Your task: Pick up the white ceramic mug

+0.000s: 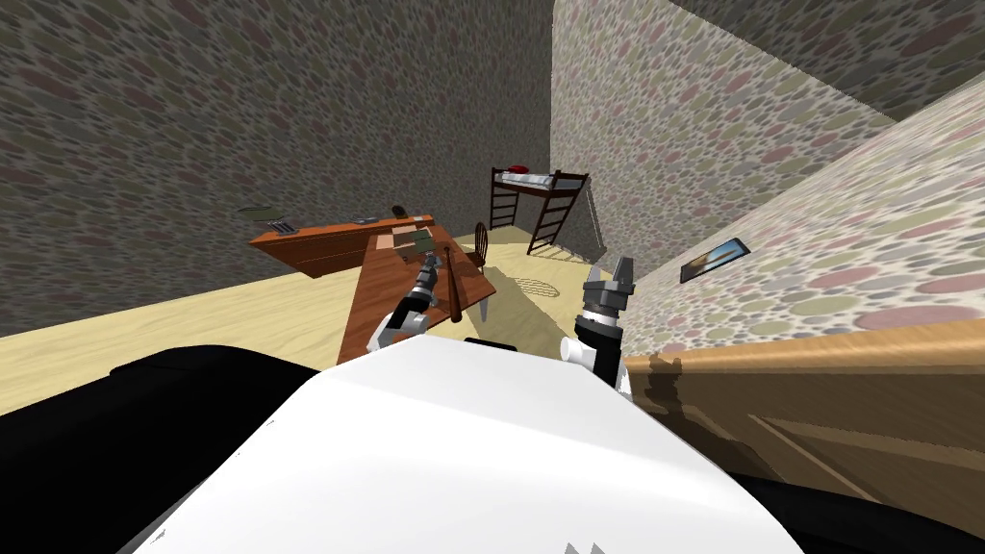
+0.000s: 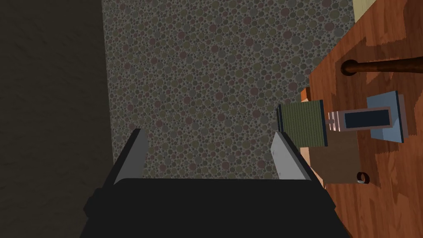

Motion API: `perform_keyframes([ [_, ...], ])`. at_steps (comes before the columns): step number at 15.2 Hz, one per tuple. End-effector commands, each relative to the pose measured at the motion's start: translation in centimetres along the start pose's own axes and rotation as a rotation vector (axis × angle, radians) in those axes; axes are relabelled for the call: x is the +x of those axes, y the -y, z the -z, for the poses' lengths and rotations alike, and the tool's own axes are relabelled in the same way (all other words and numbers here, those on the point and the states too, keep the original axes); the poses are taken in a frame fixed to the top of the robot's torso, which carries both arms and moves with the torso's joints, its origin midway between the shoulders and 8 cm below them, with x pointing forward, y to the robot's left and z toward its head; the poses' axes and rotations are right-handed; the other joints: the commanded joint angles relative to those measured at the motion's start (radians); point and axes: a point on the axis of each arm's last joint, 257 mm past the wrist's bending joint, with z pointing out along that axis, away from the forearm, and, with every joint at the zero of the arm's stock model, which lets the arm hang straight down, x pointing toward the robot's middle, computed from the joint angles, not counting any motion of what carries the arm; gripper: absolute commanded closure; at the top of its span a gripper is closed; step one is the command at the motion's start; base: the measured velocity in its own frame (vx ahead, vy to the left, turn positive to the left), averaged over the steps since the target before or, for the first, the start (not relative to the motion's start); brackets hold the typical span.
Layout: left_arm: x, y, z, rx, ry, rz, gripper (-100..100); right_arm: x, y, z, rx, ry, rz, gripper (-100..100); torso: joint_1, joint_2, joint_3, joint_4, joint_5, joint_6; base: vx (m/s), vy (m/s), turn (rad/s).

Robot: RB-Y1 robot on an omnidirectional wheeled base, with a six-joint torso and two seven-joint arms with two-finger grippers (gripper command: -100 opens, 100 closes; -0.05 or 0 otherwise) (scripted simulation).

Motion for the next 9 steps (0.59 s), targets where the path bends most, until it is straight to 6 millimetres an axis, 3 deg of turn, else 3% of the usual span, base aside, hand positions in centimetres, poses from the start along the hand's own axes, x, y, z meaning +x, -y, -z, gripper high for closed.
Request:
perform_keyframes([
  [1, -0.5, -1.3, -0.2, -0.036, -0.003, -0.008, -100, 0.0, 0.0, 0.0, 0.000, 0.000, 0.000, 0, 0.000, 0.000, 0.000, 0.000, 0.000, 0.000, 0.007, -0.010, -0.022],
  [2, -1.4, -3.2, -0.5, -0.085, -0.002, -0.029, -100, 0.0, 0.0, 0.0, 0.000, 0.000, 0.000, 0, 0.000, 0.000, 0.000, 0.000, 0.000, 0.000, 0.006, -0.015, -0.081],
  [4, -1.3, -3.7, -0.5, -0.105, -0.005, -0.028, -100, 0.0, 0.0, 0.0, 0.000, 0.000, 0.000, 0, 0.000, 0.000, 0.000, 0.000, 0.000, 0.000, 0.005, -0.010, -0.055],
  [5, -2.4, -5.6, -0.7, -0.156, -0.001, -0.047, -100, 0.0, 0.0, 0.0, 0.000, 0.000, 0.000, 0, 0.000, 0.000, 0.000, 0.000, 0.000, 0.000, 0.005, -0.015, -0.070],
  [7, -2.3, -6.2, -0.6, -0.178, -0.005, -0.047, -100, 0.0, 0.0, 0.0, 0.000, 0.000, 0.000, 0, 0.000, 0.000, 0.000, 0.000, 0.000, 0.000, 0.004, -0.011, -0.058],
  [8, -3.6, -8.0, -0.7, -0.225, 0.003, -0.064, -100, 0.0, 0.0, 0.0, 0.000, 0.000, 0.000, 0, 0.000, 0.000, 0.000, 0.000, 0.000, 0.000, 0.004, -0.010, -0.092],
  [9, -3.5, -8.4, -0.6, -0.243, 0.000, -0.064, -100, 0.0, 0.0, 0.0, 0.000, 0.000, 0.000, 0, 0.000, 0.000, 0.000, 0.000, 0.000, 0.000, 0.004, -0.011, -0.092],
])
